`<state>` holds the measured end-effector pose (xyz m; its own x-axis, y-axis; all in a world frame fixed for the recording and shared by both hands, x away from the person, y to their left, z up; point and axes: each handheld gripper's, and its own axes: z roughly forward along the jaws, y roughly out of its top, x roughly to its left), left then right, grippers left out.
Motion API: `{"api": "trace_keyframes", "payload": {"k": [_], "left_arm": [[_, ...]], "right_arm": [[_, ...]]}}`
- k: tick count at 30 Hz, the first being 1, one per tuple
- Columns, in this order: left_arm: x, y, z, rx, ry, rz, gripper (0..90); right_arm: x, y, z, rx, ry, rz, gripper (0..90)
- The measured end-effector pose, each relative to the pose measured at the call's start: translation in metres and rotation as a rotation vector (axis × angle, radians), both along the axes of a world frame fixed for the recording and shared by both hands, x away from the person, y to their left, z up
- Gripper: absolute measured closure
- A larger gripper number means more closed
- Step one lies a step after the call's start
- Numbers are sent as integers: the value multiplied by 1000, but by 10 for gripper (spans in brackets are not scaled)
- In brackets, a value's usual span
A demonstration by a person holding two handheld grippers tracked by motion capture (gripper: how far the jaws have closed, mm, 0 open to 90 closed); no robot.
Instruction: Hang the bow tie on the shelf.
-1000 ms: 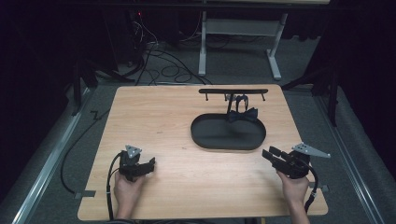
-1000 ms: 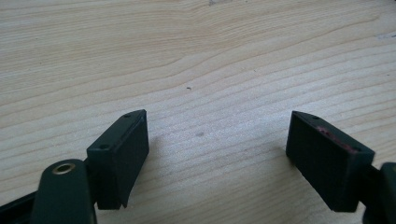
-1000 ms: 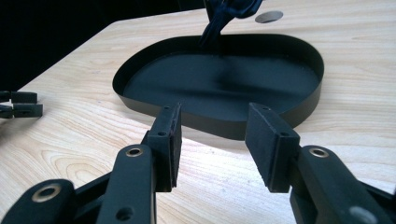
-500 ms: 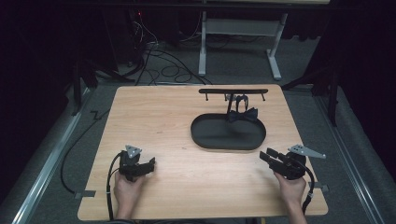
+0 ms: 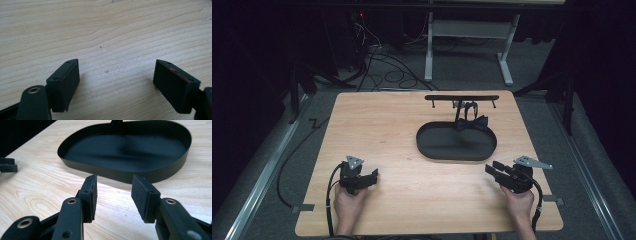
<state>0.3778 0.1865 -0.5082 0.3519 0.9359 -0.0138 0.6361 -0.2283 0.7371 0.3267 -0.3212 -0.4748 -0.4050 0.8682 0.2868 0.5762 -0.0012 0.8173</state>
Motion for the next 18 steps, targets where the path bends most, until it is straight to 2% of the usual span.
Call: {"api": "trace_keyframes", "payload": {"k": [18], "left_arm": [[0, 0, 0, 0, 0, 0, 215]], "right_arm": [[6, 8, -10, -33, 35, 17, 575]]}}
